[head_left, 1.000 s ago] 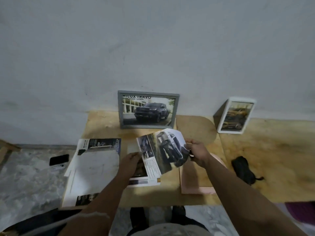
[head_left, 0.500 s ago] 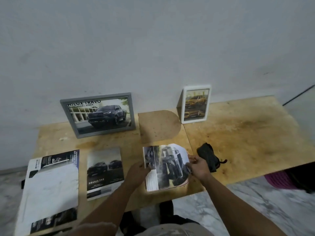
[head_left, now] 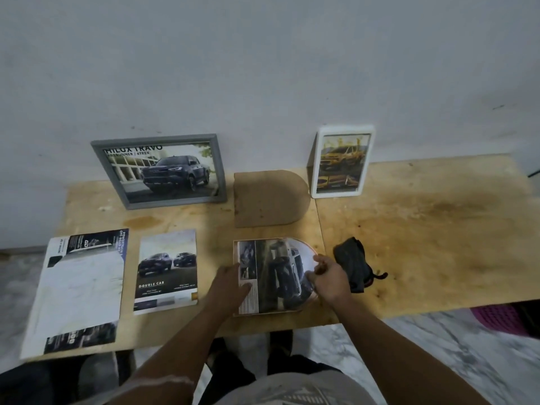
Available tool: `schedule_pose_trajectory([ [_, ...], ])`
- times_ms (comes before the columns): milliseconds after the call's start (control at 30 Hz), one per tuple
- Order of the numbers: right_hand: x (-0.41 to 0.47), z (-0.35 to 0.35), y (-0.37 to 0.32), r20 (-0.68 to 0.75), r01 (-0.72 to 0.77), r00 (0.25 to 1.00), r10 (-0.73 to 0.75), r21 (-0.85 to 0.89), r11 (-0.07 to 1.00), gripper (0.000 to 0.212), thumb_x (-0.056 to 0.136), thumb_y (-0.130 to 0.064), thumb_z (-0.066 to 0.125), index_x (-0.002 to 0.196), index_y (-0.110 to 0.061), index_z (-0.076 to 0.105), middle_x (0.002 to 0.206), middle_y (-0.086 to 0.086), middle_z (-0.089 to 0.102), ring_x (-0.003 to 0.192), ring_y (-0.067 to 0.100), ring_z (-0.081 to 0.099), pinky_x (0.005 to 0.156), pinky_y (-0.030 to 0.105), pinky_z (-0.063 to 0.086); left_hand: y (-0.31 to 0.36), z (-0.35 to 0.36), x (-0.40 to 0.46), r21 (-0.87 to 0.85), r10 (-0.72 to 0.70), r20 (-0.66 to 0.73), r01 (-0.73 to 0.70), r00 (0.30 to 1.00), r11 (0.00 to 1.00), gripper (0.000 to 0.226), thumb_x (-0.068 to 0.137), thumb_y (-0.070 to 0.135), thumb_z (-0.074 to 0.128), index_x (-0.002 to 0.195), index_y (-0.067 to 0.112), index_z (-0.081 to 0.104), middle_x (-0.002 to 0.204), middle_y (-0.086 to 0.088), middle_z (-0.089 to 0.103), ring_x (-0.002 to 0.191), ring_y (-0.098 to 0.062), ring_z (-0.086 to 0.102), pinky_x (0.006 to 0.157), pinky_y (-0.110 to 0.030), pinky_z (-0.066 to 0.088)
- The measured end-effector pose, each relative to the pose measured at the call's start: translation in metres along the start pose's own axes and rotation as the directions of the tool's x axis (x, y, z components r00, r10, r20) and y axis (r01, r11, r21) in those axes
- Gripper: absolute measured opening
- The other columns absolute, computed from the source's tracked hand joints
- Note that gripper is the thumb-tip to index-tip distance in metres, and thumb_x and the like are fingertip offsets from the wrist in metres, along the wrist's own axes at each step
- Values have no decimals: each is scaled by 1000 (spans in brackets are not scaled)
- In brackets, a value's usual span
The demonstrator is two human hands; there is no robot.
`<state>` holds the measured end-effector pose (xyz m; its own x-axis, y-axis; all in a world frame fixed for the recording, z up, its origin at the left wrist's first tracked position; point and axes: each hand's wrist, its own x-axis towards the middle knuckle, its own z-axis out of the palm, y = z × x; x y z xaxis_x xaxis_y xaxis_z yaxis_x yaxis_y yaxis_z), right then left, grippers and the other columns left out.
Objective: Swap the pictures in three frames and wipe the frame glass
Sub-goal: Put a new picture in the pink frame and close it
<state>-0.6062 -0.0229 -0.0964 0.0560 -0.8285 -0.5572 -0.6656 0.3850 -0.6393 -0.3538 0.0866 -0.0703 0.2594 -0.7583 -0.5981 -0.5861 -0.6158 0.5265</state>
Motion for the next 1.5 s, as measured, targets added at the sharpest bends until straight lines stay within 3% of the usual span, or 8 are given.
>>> schedule_pose_trajectory([
  [167,-2,-10,2,102,225,974,-200,-425,877,56,90,-44,71,141,-36,51,129,-5,51,106,16,62,91,36,57,-4,5,-1,89,23,-16,-22,1000,996,72,91,31,75,154,21,41,151,-9,40,133,-27,51,108,-39,50],
  [300,0,-12,8,201,323,946,-254,-513,795,58,92,-55,59,145,-36,47,137,-2,45,111,19,60,84,35,58,-6,9,1,146,47,-41,-41,998,988,71,90,32,75,153,21,43,148,-7,41,130,-27,52,105,-38,50],
  [567,40,-29,-44,103,287,958,-267,-352,891,51,97,-45,59,141,-20,56,133,4,61,110,23,64,89,37,54,-17,15,12,301,60,-105,-26,993,953,120,71,74,73,163,28,10,168,-2,26,150,-28,34,114,-49,44],
  [700,79,-26,-85,68,110,993,-97,-238,965,54,93,-37,64,140,-11,57,129,11,67,116,28,64,96,38,51,-28,27,12,350,71,0,-66,998,934,143,64,90,64,163,21,-12,173,-2,-7,160,-26,-4,128,-53,15],
  [767,100,-19,-99,80,-63,994,68,-53,997,43,92,-31,66,122,0,66,120,24,69,94,32,69,83,42,56,-32,30,11,380,79,26,-83,997,921,146,64,90,65,162,18,-17,173,-4,-13,159,-26,-11,128,-52,8],
  [900,122,-6,-111,120,-365,931,345,327,872,23,92,-20,67,97,2,70,80,18,67,52,20,52,46,29,41,-35,29,10,465,85,49,-98,995,880,142,70,83,68,162,16,-17,171,-4,-18,158,-26,-17,129,-50,4],
  [1300,131,8,-119,216,-520,850,481,500,693,11,93,-14,69,93,-2,71,71,9,64,46,12,46,42,25,35,-30,26,7,461,40,83,-74,996,884,141,73,82,67,159,17,-24,161,0,-35,154,-27,-27,128,-55,-2],
  [1500,119,2,-113,332,-467,884,328,649,601,7,90,-13,66,86,-10,60,65,5,55,49,12,40,44,26,31,-34,25,3,469,39,52,-59,998,881,140,72,82,67,161,17,-19,158,1,-35,155,-27,-24,126,-52,-3],
])
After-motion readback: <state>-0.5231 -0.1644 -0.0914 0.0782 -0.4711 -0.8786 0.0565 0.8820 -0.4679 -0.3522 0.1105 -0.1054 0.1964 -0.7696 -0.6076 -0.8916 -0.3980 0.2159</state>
